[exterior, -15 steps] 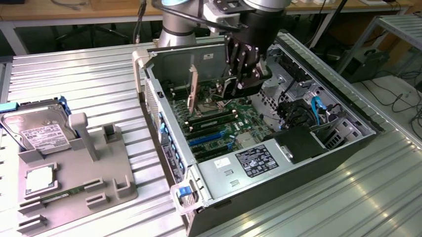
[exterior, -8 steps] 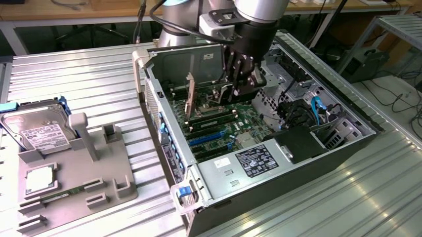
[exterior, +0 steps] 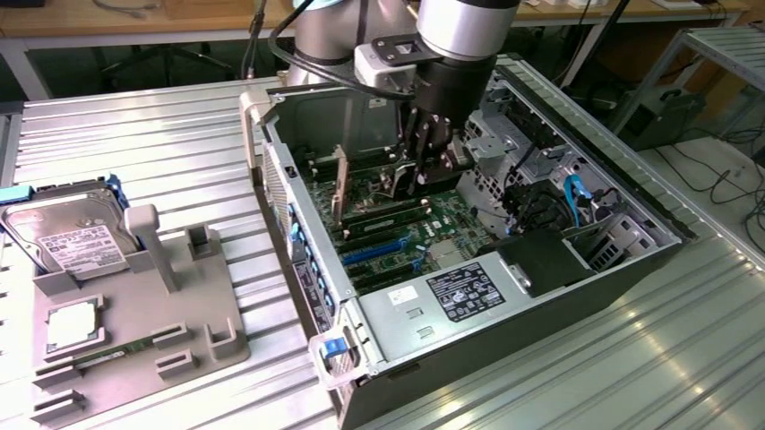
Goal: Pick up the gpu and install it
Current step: 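Insert the gpu into the slot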
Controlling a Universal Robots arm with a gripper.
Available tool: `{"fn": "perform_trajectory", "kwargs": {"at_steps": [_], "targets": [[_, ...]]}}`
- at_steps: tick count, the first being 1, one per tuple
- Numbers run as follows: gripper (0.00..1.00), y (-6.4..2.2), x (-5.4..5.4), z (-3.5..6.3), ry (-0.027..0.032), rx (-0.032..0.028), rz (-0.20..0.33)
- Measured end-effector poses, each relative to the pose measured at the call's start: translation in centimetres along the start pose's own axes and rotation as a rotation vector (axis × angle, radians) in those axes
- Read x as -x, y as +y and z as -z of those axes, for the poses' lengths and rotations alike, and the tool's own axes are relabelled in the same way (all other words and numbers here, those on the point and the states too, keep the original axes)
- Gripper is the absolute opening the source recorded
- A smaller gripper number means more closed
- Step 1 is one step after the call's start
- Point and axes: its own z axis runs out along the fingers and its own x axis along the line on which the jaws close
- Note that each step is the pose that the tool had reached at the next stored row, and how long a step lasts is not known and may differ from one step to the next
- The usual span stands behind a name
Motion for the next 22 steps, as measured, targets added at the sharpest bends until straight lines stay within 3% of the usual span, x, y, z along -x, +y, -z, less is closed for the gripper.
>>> {"fn": "perform_trajectory", "kwargs": {"at_steps": [9, 15, 22], "targets": [[0.27, 0.16, 0.0, -1.18, 0.0005, 0.0003, 0.0], [0.27, 0.2, -0.1, -2.12, 0.0007, 0.0077, 0.0], [0.27, 0.28, -0.2, -2.75, 0.0004, 0.007, 0.035]]}}
